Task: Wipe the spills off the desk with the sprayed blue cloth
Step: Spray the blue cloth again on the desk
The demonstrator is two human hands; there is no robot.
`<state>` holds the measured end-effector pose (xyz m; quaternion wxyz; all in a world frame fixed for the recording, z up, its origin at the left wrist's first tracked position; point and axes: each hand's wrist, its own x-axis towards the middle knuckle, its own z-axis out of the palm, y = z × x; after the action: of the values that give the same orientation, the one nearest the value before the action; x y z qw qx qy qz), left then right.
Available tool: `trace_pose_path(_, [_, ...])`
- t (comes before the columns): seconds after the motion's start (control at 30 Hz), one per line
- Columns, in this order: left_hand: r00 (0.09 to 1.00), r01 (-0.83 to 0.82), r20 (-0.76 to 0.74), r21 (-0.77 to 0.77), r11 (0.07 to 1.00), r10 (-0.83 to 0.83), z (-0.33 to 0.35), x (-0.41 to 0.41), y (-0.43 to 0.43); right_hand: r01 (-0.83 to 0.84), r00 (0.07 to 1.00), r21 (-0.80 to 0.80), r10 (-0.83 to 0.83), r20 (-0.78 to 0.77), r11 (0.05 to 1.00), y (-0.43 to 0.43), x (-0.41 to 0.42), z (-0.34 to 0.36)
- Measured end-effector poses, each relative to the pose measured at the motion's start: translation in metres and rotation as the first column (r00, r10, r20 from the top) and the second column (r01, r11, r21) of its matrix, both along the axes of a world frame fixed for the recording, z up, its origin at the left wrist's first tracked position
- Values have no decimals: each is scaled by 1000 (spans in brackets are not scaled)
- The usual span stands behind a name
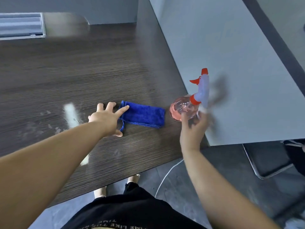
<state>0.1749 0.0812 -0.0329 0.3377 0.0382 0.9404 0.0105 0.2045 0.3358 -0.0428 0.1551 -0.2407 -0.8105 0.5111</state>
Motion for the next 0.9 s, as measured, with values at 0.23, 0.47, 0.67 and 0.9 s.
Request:
trace_pose_path(0.23, [1000, 0, -10, 7, 1000, 0, 1, 1, -1, -716, 678, 464, 678, 283, 522, -45, 3, -4])
trace_pose_path(0.47, [999, -31, -13, 31, 999, 32, 2, 5, -2, -795, 577, 422, 332, 746, 435, -63, -48, 14])
trace_pose_path(0.67, [997, -75, -21, 168, 983, 79, 10, 13, 0, -622, 562, -192, 604, 565, 759, -58, -30, 45])
trace_pose_path(0.9, [908, -61, -193, 818, 573, 373, 31, 45, 38, -342, 745, -591, 594, 303, 730, -60, -20, 99])
